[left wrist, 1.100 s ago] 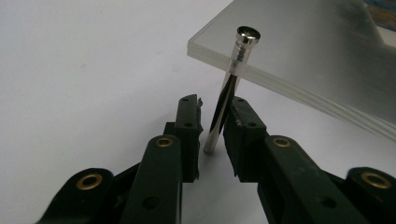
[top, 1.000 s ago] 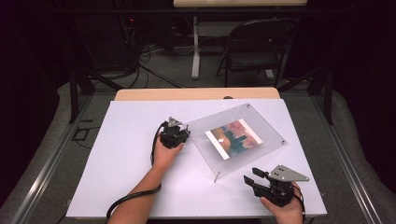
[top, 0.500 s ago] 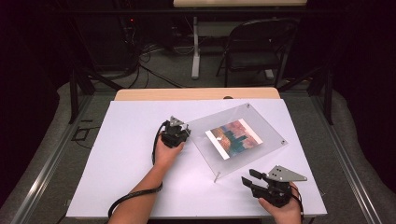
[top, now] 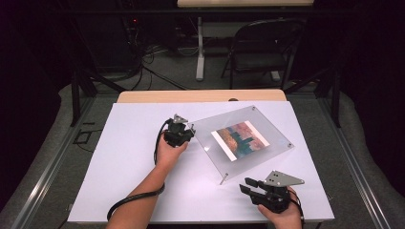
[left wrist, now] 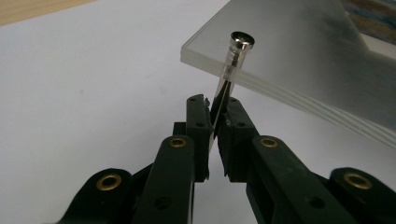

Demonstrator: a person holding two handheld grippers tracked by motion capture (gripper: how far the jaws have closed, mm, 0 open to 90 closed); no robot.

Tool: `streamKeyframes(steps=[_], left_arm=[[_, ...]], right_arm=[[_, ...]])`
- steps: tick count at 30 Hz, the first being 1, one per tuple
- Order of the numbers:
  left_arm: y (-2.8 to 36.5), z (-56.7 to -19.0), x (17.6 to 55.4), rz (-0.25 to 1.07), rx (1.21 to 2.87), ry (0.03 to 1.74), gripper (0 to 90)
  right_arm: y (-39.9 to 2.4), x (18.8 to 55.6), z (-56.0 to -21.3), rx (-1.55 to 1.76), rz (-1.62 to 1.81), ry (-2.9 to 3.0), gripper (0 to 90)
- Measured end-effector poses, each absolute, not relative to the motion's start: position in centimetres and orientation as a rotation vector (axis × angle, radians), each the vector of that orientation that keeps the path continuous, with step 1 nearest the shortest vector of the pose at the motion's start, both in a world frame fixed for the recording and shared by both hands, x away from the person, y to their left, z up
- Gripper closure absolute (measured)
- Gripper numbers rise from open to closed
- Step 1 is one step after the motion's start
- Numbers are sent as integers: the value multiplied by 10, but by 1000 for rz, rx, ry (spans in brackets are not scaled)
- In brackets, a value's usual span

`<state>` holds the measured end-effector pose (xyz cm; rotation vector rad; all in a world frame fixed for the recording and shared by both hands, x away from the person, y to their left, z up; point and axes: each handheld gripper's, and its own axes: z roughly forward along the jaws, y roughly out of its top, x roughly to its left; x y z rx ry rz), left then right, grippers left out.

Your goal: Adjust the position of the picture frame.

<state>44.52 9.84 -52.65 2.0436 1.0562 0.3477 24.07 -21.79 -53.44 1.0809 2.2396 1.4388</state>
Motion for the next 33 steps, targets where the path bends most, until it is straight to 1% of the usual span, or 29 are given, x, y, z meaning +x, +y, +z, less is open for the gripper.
streamKeyframes(steps=[9,21,23,25,27,33], left_arm=[[97,-504,442,335,2043,1036,829],[98,-505,440,323,2038,1037,829],[98,-505,440,327,2037,1034,829],[98,-505,439,326,2039,1030,829],[98,-505,438,321,2041,1030,830],[100,-506,436,315,2030,1021,830]], right_arm=[[-199,249,-536,1085,1503,2263,659],[-183,263,-536,1110,1584,2249,712],[-180,264,-537,1111,1587,2245,733],[-179,264,-536,1095,1577,2251,801],[-179,264,-536,1081,1585,2263,846],[-182,265,-535,1092,1606,2273,855]])
